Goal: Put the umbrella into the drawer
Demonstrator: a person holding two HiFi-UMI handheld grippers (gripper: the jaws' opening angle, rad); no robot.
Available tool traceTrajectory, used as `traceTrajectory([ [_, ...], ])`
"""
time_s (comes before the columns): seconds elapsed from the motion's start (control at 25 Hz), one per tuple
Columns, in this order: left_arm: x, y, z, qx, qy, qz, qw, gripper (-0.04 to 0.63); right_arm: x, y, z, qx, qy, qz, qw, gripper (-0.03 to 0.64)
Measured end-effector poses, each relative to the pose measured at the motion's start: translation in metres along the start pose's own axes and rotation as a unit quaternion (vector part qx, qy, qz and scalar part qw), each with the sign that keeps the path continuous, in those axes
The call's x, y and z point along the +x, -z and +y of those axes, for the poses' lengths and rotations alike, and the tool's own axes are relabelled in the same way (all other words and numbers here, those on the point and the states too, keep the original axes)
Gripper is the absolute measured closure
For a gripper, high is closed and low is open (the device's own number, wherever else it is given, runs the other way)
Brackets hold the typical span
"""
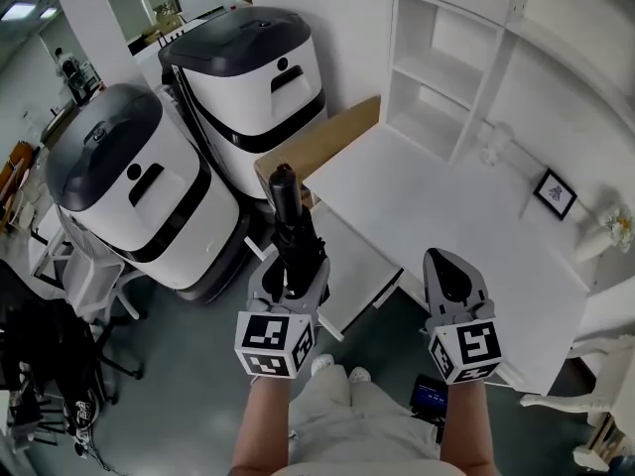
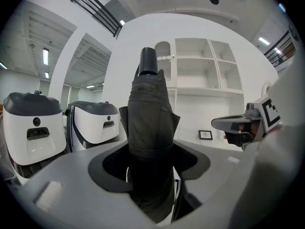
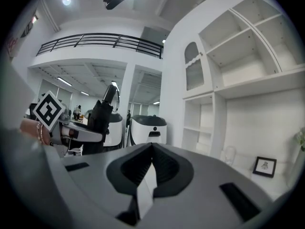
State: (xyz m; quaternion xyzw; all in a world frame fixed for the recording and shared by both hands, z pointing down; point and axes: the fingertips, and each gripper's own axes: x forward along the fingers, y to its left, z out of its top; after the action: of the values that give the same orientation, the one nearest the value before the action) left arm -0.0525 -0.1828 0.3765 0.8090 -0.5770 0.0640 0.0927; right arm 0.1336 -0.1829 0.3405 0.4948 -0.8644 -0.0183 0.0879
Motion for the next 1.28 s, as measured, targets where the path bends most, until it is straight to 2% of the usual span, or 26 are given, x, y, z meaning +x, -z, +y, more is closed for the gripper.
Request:
traceTrajectory([
  [0.28,0.039,0.042,0.011,-0.035,0.017,0.059,0.9975,0.339,0.024,0.034,-0.008,0.018,0.009,0.048,0.999,0.610],
  [0.52,0.078,0.093,0.028,-0.088,0.024,0.129,0.9875,0.340,0.051,0.055,-0.015,0.022,0.019,0.082,0.996,0.609],
  [0.88,0.116,0.164,0.043,-0.162,0.034,0.234,0.9581,0.339,0.093,0.079,-0.015,0.031,0.021,0.123,0.992,0.609],
  [1.12,0.132,0.204,0.038,-0.202,0.032,0.295,0.9333,0.341,0.103,0.104,-0.020,0.045,0.026,0.158,0.986,0.610],
  [1.28,0.138,0.228,0.039,-0.226,0.015,0.334,0.9151,0.340,0.108,0.116,-0.023,0.048,0.029,0.173,0.983,0.609],
])
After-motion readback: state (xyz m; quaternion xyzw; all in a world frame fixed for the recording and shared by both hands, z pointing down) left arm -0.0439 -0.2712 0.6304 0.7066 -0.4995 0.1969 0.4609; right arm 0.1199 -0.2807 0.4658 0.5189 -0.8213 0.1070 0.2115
